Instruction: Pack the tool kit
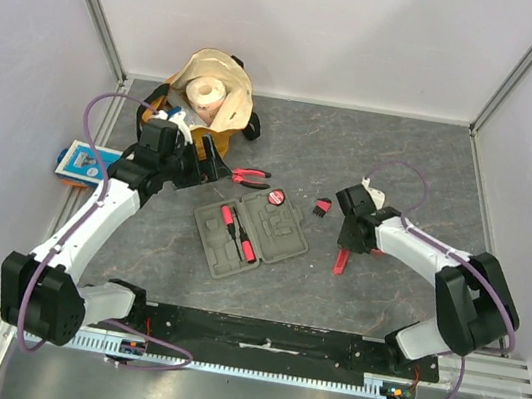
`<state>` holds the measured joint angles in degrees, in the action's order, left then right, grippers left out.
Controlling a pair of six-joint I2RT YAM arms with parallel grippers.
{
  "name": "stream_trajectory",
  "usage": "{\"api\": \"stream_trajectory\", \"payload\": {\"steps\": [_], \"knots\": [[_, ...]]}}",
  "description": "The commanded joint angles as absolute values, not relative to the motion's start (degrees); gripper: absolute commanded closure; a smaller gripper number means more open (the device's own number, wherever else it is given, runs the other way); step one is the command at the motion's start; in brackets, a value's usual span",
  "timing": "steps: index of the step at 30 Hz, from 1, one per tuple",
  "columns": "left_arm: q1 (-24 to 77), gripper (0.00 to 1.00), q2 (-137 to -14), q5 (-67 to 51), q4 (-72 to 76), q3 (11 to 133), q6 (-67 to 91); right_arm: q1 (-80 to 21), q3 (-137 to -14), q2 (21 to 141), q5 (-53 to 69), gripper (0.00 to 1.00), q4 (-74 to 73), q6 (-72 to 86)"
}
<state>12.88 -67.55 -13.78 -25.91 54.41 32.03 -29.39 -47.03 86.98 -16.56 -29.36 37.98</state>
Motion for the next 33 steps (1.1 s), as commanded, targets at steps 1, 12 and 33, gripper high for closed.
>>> {"api": "stream_trajectory", "payload": {"steps": [1, 12, 33], "knots": [[12.83, 0.06, -65.83, -22.57, -20.93, 57.92, 29.97, -29.27, -55.52, 79.91, -13.20, 0.95, -31.46, 33.50], [12.83, 0.07, -66.88, -45.86, -1.34, 67.22, 42.08, -29.27, -67.15, 73.04, 27.56, 0.96, -10.32, 31.98], [16.17, 0.13, -68.55, -59.24, 21.97, 68.29, 53.52, -34.89, -70.49, 83.58, 55.37, 0.93, 48.16, 70.22]]}}
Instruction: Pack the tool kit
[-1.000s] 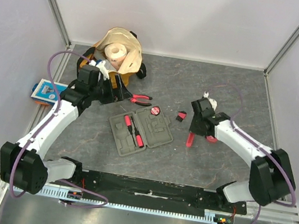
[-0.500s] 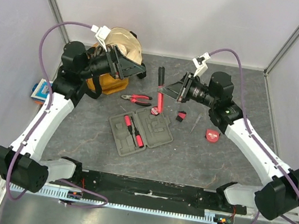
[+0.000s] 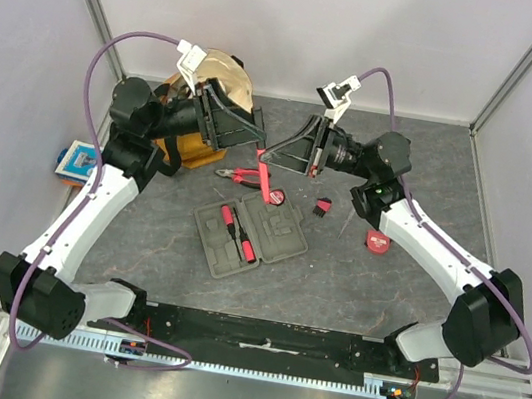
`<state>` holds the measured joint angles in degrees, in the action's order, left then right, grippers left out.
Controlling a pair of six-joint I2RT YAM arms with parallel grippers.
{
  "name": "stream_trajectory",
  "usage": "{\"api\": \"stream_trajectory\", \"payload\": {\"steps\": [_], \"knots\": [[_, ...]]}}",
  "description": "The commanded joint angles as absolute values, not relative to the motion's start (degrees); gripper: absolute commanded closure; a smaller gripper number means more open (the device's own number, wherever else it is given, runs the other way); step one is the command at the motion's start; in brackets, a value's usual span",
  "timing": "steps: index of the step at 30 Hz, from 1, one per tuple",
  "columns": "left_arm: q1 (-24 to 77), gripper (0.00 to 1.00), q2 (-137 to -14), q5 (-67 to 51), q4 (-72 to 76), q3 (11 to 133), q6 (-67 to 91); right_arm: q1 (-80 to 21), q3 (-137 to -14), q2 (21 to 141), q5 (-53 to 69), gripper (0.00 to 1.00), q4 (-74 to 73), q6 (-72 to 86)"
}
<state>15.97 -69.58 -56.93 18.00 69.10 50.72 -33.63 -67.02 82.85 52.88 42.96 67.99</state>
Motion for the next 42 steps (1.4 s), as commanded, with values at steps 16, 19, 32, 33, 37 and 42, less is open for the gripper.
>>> {"api": "stream_trajectory", "payload": {"steps": [16, 19, 32, 33, 37, 42], "knots": [[16.44, 0.98, -67.59, -47.77, -6.51, 69.42, 42.48, -36.04, -73.04, 80.51, 38.08, 0.20, 4.95, 40.98], [16.52, 0.98, -68.90, -29.95, -24.30, 72.76, 37.54, -35.95, -72.60, 78.05, 29.47, 0.06, -2.17, 35.53], [21.26, 0.98, -82.34, -3.44, -35.86, 68.39, 44.55, -35.95, -66.81, 75.85, -7.55, 0.09, -22.06, 27.51], [22.14, 0.98, -83.31, -3.08, -35.34, 67.86, 45.26, -35.95, -64.97, 76.02, -10.08, 0.11, -22.76, 28.55], [25.22, 0.98, -87.96, -3.07, -32.87, 66.79, 47.11, -35.95, -58.37, 76.99, -15.73, 0.19, -23.73, 30.15], [27.33, 0.98, -92.89, -5.62, -29.89, 67.24, 47.99, -35.95, -53.27, 78.57, -10.29, 0.46, -23.20, 28.74]]}}
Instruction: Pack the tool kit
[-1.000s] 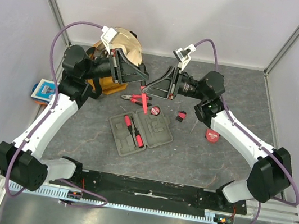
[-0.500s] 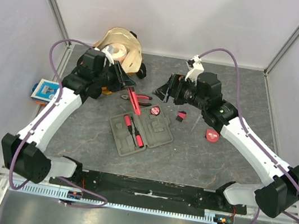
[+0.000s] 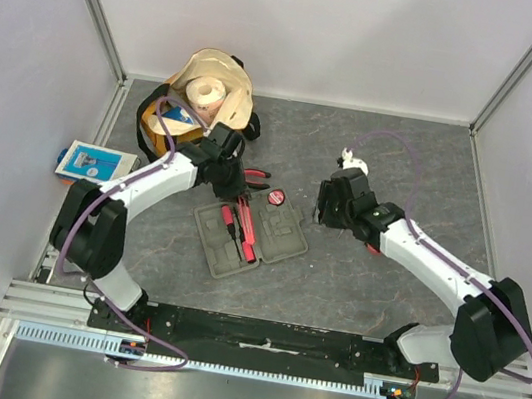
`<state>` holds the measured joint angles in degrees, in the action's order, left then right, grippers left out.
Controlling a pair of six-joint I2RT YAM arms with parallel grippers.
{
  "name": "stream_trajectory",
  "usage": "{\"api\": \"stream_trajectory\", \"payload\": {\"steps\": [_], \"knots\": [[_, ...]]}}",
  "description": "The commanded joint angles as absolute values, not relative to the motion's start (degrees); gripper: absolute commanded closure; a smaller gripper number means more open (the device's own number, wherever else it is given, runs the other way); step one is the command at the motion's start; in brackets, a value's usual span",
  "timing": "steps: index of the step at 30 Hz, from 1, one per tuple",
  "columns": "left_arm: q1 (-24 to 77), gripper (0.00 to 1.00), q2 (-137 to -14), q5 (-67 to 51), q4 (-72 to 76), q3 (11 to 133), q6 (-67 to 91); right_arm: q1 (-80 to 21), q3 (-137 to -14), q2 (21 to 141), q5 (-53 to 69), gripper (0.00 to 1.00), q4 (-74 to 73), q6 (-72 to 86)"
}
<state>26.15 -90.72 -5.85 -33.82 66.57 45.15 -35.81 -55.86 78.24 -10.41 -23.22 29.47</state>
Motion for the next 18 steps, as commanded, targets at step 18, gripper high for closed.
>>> {"api": "stream_trajectory", "payload": {"steps": [18], "knots": [[32.87, 0.98, -102.22, 1.84, -26.02, 70.05, 57.04, -37.79, -46.93, 79.20, -4.30, 0.60, -14.86, 27.61]]}}
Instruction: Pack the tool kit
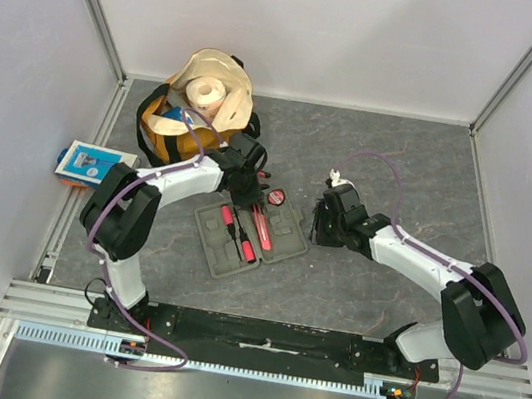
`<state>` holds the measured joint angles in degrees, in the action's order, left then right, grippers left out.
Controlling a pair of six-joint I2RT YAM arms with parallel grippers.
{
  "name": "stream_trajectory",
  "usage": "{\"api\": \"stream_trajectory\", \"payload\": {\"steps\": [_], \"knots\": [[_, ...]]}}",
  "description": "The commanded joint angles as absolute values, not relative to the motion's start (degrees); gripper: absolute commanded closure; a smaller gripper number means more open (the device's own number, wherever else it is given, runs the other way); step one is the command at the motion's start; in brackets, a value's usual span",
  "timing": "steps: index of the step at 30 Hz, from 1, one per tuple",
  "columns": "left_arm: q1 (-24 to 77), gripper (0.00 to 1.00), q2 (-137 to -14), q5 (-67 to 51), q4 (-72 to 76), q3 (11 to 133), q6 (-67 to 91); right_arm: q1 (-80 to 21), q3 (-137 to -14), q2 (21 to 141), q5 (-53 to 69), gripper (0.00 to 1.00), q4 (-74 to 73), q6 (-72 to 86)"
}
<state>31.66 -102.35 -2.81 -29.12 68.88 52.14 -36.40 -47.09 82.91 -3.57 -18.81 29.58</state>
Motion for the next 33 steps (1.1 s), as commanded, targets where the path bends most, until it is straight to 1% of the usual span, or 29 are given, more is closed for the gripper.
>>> {"api": "stream_trajectory", "payload": {"steps": [1, 8, 14, 26, 30, 32, 33], "knots": [[33.22, 0.98, -102.30, 2.54, -26.10, 69.70, 57.65, -38.31, -47.02, 78.84, -4.39, 0.59, -14.51, 26.47], [35.50, 0.98, -103.27, 5.97, -27.24, 69.26, 58.62, -42.18, -48.95, 79.45, -4.22, 0.50, -12.57, 22.68], [37.26, 0.98, -102.04, 11.95, -28.56, 68.56, 58.01, -43.06, -50.18, 81.91, -3.17, 0.49, -11.25, 22.50], [37.27, 0.98, -105.29, 11.34, -30.23, 70.49, 59.15, -44.56, -52.91, 85.86, -0.18, 0.46, -9.84, 20.57], [37.35, 0.92, -106.08, 11.78, -32.51, 71.19, 59.33, -45.09, -53.87, 87.80, 1.30, 0.47, -8.79, 20.30], [37.27, 0.87, -106.43, 11.78, -33.48, 71.80, 59.15, -45.44, -54.31, 88.85, 2.45, 0.51, -8.35, 20.22], [37.27, 0.83, -106.52, 11.78, -34.01, 71.98, 59.15, -45.70, -54.40, 89.47, 3.07, 0.56, -7.57, 20.04]]}}
